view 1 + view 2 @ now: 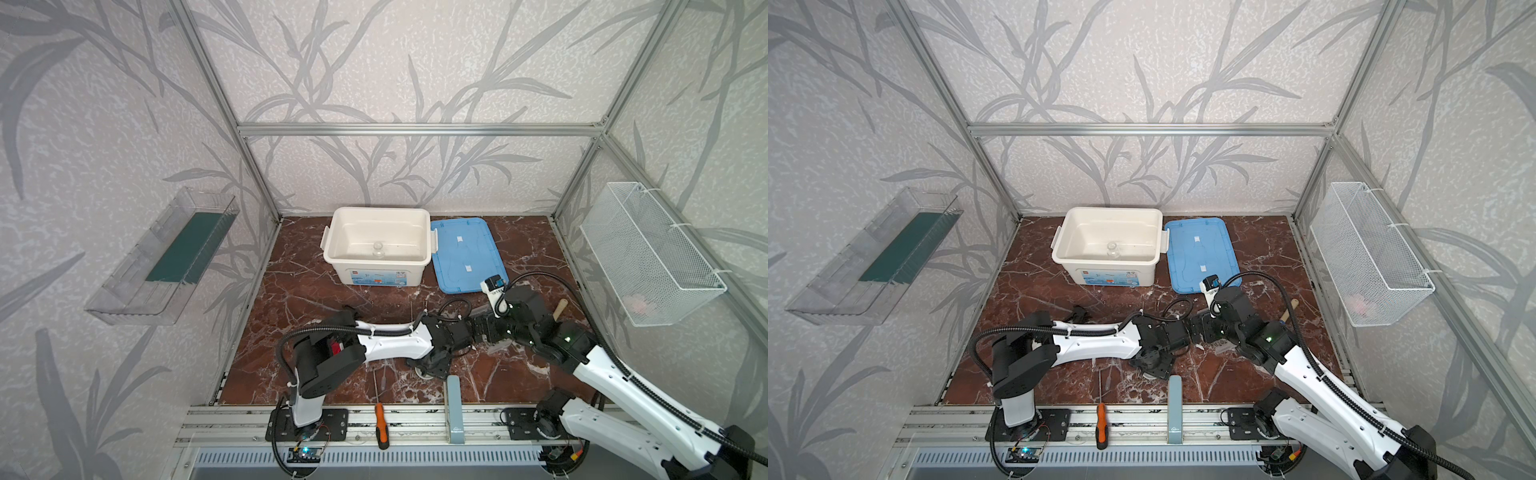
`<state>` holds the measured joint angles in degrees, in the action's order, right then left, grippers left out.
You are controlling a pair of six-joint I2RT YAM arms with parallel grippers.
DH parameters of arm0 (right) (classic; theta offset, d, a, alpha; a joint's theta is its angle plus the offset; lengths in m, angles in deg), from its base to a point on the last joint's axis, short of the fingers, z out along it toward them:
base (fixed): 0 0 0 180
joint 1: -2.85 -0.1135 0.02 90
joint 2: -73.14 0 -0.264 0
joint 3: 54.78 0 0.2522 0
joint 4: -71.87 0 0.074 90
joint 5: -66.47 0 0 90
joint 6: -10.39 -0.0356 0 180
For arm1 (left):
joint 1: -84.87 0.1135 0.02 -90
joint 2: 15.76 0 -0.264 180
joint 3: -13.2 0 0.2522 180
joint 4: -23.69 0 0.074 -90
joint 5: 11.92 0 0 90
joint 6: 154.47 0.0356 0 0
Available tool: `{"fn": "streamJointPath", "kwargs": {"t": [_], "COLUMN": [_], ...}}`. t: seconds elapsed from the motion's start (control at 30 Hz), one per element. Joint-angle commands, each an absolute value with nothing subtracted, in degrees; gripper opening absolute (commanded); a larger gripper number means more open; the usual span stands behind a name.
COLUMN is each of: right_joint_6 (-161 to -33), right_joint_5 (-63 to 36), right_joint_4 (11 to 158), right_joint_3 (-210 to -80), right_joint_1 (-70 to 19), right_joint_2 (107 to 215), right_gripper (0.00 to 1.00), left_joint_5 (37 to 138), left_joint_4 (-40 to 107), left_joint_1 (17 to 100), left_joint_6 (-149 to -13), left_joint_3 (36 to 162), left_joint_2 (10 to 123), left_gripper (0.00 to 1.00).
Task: Organize the chemistry lab equipment
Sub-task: 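Lift the white dish toward the bin with the left gripper while the right moves over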
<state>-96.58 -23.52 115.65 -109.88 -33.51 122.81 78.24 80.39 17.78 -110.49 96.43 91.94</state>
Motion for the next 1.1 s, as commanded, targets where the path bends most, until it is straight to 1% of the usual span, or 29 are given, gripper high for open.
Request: {"fn": "streamJointPath", "kwargs": {"t": [0.0, 0.07, 0.2, 0.33, 0.5, 0.63, 0.8, 0.93, 1.07], "right_joint_6": [-97.11, -97.19, -97.28, -97.27, -96.42, -95.64, -94.84, -94.13, -94.19], "right_joint_5": [-23.88, -23.89, -23.71, -23.54, -20.1, -16.88, -13.49, -12.08, -11.67], "right_joint_4": [115.24, 114.99, 114.87, 114.89, 112.97, 111.21, 106.21, 104.26, 102.28], "right_joint_3": [-109.34, -109.1, -109.22, -110.06, -111.59, -113.3, -115.14, -118.81, -122.43], "right_joint_1": [-33.19, -33.21, -33.23, -33.19, -33.19, -33.19, -33.23, -33.22, -33.19], "right_joint_2": [121.83, 121.74, 122.07, 122.01, 121.18, 120.74, 120.65, 124.08, 128.53], "right_gripper": [0.99, 0.99, 0.99, 0.99, 0.99, 0.99, 0.99, 0.99, 0.99], "left_joint_5": [76.0, 75.8, 74.88, 72.74, 69.9, 69.99, 67.92, 65.96, 66.89], "left_joint_4": [82.12, 82.02, 81.92, 83.96, 87.53, 89.3, 92.62, 92.21, 93.79], "left_joint_1": [17.61, 17.62, 17.56, 17.87, 19.68, 22.74, 29.4, 34.01, 38.62], "left_joint_6": [-110.08, -110.15, -110.16, -110.49, -108.59, -105.21, -99.44, -95.37, -92.27], "left_joint_3": [97.28, 97.03, 97.01, 98.65, 102.13, 105.05, 111.75, 116.1, 121.82], "left_joint_2": [92.63, 92.13, 90.92, 88.95, 86.17, 83.38, 79.7, 77.98, 78.75], "left_gripper": [0.7, 0.67, 0.63, 0.61, 0.6, 0.58, 0.58, 0.57, 0.57]}}
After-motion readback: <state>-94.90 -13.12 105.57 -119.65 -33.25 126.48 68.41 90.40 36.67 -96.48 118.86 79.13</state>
